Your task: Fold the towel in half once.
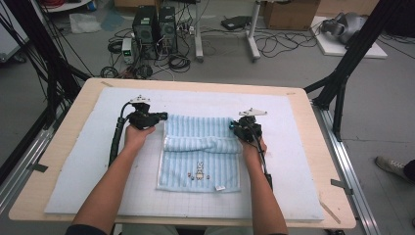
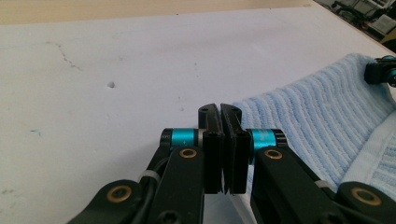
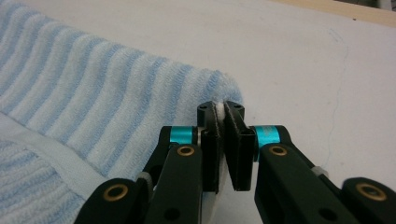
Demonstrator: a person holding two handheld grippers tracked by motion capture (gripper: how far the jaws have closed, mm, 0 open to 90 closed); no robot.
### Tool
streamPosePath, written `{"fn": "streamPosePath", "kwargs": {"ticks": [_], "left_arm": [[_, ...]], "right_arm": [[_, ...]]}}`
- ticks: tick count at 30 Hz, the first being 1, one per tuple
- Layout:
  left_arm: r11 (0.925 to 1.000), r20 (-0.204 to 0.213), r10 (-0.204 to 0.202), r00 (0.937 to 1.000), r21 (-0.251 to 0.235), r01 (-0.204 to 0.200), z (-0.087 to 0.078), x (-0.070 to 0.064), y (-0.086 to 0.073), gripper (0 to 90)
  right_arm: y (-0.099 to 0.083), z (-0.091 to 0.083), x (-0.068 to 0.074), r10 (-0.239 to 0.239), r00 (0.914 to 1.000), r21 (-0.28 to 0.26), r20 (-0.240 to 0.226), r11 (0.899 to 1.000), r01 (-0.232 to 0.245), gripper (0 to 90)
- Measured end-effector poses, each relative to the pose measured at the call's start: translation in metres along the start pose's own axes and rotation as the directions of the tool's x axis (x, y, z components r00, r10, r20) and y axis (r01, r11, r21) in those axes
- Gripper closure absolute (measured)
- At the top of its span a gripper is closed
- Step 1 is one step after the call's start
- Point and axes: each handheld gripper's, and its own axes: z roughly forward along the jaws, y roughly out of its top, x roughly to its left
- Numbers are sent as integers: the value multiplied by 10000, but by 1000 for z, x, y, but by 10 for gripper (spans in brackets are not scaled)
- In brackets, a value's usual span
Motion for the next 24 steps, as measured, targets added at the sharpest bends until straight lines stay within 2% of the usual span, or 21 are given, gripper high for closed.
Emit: {"fn": "streamPosePath", "kwargs": {"ticks": [2, 3, 4, 5, 8, 10, 11, 13, 15, 17, 19, 22, 23, 24], "left_arm": [[10000, 98, -33, 9999, 61, 32, 1, 1, -2, 854], [9998, 71, -204, 9998, -13, 204, 0, 2, -3, 777], [9986, 112, -529, 9985, -39, 529, -1, 3, -3, 641], [9975, 178, -706, 9973, -59, 707, -2, 4, -3, 557], [9972, 478, -710, 9963, -183, 720, -9, 1, -4, 542], [9975, 720, -684, 9951, -101, 693, -14, -2, -5, 541], [9978, 880, -659, 9939, -1, 662, -16, -4, -5, 534], [9986, 1053, -486, 9932, -149, 504, -20, -10, -9, 531], [9988, 1243, -470, 9911, -100, 486, -25, -14, -13, 526], [9985, 1371, -545, 9891, 141, 530, -28, -18, -16, 491], [9987, 1406, -476, 9889, -95, 494, -33, -22, -20, 487], [9994, 1531, -358, 9876, 66, 352, -36, -27, -26, 464], [9991, 1582, -422, 9865, 85, 414, -37, -29, -29, 467], [9994, 1689, -334, 9851, 169, 310, -37, -30, -31, 494]], "right_arm": [[-1, 1, -1, -16, 10000, 104, -3, 9999, 16, 808], [-1, 0, -1, 75, 10000, 158, -16, 9998, -75, 762], [-2, 0, -2, 108, 9999, 138, 20, 9998, -108, 706], [-2, -2, -3, 307, 9995, 142, -58, 9994, -306, 688], [0, -10, -5, 295, 9994, 53, -187, 9996, -294, 654], [1, -15, -6, 233, 9992, 25, -331, 9997, -233, 632], [1, -18, -5, 219, 9990, 108, -395, 9997, -215, 618], [2, -24, -5, 86, 9984, 123, -562, 9999, -79, 590], [2, -32, -4, -26, 9980, 109, -632, 9999, 32, 563], [3, -41, -3, -53, 9978, 147, -656, 9999, 62, 533], [3, -47, -4, -100, 9976, 120, -692, 9999, 108, 508], [1, -57, -6, -148, 9970, 215, -763, 9996, 165, 484], [0, -60, -7, -176, 9966, 252, -805, 9995, 197, 480], [-2, -62, -7, -136, 9965, 305, -830, 9994, 162, 474]]}}
